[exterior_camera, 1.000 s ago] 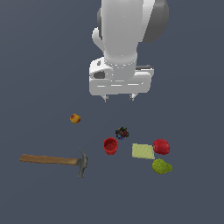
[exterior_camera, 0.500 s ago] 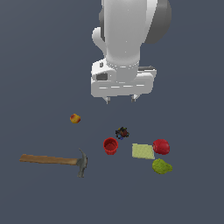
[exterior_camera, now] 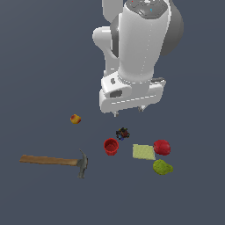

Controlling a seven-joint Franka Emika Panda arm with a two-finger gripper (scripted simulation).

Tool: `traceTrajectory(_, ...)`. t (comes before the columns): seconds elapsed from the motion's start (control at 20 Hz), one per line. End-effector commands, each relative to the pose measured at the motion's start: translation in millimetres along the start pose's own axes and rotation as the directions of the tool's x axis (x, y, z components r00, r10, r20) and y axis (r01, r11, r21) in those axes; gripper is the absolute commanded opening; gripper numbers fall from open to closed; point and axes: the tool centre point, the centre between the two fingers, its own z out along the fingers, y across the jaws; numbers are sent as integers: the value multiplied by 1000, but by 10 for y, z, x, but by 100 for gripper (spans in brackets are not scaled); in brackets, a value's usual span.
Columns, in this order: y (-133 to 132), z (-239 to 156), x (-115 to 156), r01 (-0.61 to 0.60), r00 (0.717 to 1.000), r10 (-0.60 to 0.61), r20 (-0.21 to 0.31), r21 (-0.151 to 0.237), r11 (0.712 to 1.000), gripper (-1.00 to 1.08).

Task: Pick up a designated object from a clutter of objects.

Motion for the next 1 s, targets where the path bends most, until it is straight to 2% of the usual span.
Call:
traceTrajectory(0.0,-73,84,162,65,998,-65,2,-7,998,100)
traceTrajectory(0.2,-222,261,457,186,983,-186,5,-16,982,100)
traceTrajectory(0.45,-434,524,803,333,943,-333,9,-23,942,100)
traceTrajectory(0.7,-663,824,1109,470,883,-470,12,-24,882,100)
traceTrajectory(0.95,-900,1156,1370,592,806,-592,11,-23,805,100)
